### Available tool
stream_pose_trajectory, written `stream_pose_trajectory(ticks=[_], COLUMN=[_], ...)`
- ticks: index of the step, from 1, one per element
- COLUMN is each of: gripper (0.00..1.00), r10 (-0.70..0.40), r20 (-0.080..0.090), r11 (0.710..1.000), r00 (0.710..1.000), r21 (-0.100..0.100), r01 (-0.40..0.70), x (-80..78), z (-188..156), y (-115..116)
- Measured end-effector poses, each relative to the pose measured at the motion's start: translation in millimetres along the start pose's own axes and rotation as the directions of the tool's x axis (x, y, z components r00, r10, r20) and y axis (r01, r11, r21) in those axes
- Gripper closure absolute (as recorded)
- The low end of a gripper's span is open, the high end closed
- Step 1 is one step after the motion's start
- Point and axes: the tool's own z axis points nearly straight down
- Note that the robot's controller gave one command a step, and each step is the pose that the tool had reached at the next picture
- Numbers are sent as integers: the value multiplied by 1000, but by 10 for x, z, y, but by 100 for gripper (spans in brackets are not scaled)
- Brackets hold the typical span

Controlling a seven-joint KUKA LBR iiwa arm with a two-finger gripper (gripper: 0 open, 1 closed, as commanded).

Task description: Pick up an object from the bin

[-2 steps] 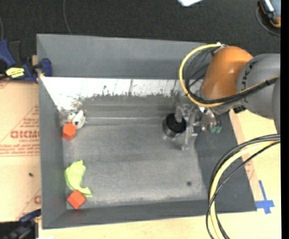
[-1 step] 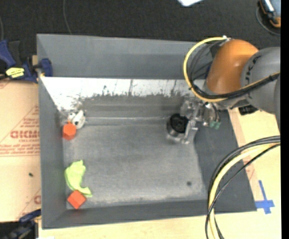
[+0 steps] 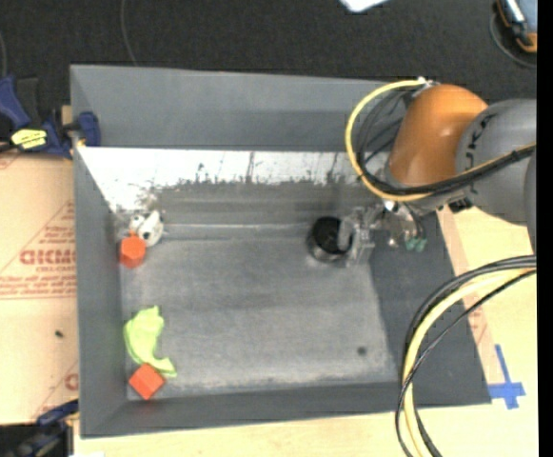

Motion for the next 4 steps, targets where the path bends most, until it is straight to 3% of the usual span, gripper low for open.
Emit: stream_pose_trajectory(ticks=[2, 4], gripper=[100, 100], r10=[0, 0], r20=[-1, -3], r11=[1000, 1000], r00=[1000, 1000], r21=[0, 0], r01=[0, 0], x=[8, 16], z=[-23, -383], y=[2, 5])
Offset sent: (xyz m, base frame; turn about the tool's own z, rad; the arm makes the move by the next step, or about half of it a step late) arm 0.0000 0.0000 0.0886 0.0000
